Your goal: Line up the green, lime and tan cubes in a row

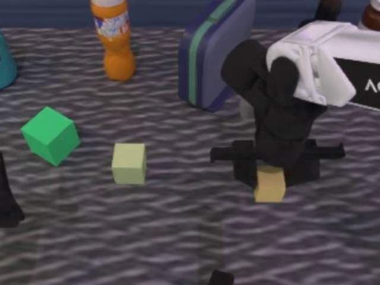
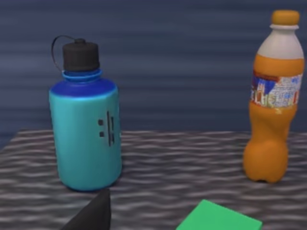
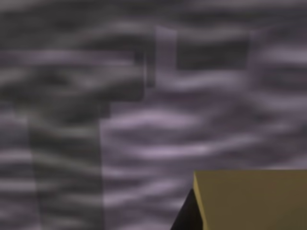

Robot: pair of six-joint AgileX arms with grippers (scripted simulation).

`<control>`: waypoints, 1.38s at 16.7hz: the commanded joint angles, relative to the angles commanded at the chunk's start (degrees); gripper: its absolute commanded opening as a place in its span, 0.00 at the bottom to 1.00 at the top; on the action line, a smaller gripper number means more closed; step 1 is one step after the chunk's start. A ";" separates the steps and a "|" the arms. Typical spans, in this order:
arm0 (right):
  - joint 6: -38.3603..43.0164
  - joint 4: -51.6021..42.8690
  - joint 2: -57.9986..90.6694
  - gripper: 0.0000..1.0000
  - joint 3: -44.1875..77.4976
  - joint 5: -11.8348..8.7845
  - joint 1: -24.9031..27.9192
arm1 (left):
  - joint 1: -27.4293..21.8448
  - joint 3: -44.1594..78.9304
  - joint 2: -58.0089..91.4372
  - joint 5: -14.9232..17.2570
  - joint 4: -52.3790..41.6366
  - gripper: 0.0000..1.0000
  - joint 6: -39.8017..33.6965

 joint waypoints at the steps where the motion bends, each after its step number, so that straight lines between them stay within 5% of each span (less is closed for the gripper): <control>1: 0.00 0.00 0.00 0.00 0.00 0.00 0.00 | 0.00 0.00 0.00 0.00 0.00 1.00 0.00; 15: 0.30 14.67 5.52 0.00 -9.16 0.04 0.22 | 0.00 0.00 0.00 0.00 0.00 1.00 0.00; 23: 0.30 14.67 5.52 0.60 -9.16 0.04 0.22 | 0.00 0.00 0.00 0.00 0.00 1.00 0.00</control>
